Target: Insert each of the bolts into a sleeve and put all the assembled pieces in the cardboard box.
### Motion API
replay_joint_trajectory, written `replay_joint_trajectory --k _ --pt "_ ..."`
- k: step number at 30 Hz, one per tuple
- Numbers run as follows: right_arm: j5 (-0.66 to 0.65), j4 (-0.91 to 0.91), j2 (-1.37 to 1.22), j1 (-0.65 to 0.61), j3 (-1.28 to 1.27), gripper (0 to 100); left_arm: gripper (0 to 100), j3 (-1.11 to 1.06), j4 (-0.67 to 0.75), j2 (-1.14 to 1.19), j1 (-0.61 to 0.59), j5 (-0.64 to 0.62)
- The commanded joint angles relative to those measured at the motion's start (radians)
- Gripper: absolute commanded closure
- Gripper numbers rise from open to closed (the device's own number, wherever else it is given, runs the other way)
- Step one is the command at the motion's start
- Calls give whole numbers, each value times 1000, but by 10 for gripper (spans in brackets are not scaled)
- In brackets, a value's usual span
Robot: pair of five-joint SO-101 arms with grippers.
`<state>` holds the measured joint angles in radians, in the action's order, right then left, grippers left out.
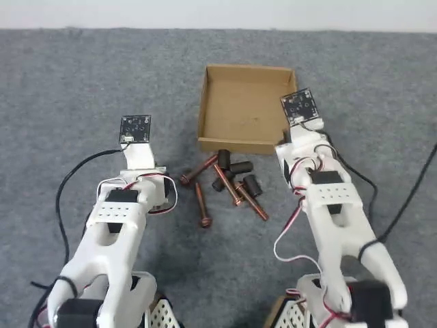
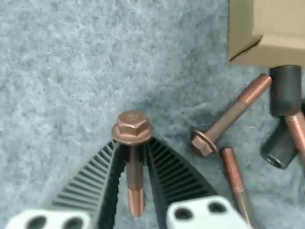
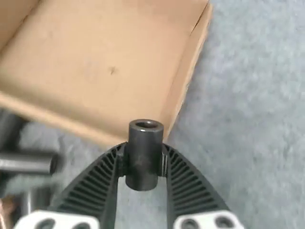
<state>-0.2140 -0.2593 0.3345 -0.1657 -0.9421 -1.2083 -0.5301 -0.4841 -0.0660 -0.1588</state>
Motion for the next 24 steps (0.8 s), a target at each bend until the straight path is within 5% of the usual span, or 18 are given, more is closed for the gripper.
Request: replay_joint_trajectory --k 1,8,15,24 --pt "160 127 -22 -39 15 992 991 62 29 -11 -6 -9" --pt "428 369 -62 -113 -38 992 991 62 31 -11 -6 -9" --pt "428 969 -67 -182 -302 992 991 64 32 -11 -6 -9" --pt "397 1307 -61 -174 -574 992 991 64 32 -11 -6 -8"
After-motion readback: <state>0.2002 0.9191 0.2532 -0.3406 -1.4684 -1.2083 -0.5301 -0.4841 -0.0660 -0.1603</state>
